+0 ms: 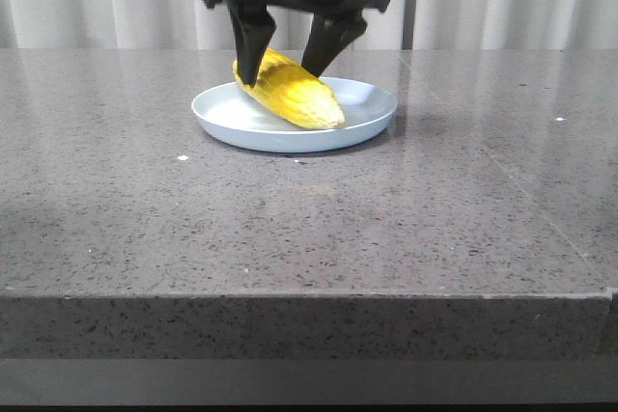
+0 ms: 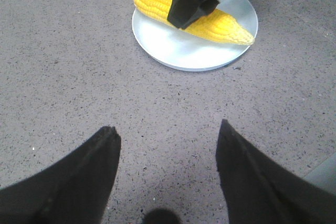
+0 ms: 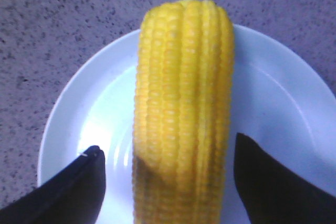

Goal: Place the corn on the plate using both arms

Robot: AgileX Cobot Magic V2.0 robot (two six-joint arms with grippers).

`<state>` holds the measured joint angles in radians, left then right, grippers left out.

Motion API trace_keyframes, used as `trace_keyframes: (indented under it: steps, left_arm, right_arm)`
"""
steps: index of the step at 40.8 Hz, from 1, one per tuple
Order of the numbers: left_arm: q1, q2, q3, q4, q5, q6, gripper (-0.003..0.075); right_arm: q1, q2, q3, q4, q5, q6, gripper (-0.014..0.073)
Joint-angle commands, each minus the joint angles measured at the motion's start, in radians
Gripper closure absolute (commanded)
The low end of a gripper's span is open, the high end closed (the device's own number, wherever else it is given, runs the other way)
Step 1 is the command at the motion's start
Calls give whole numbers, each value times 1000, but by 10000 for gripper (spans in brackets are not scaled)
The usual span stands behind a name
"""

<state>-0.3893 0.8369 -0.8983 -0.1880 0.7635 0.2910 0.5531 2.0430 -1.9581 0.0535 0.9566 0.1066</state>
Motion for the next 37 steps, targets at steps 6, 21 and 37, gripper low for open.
trace_keyframes:
  steps: [6,21,37]
  left_arm:
    - [-7,-5,-25,-17,-72,-8,311]
    - [-7,-5,-25,-17,-72,-8,311]
    - [-7,-5,-25,-17,-72,-8,311]
  right_arm:
    - [0,-215,-24,3,-18,-4,51]
    - [27,-590,240,2,-81,-68,51]
    - [27,-1020,654,-77,-99,-74,51]
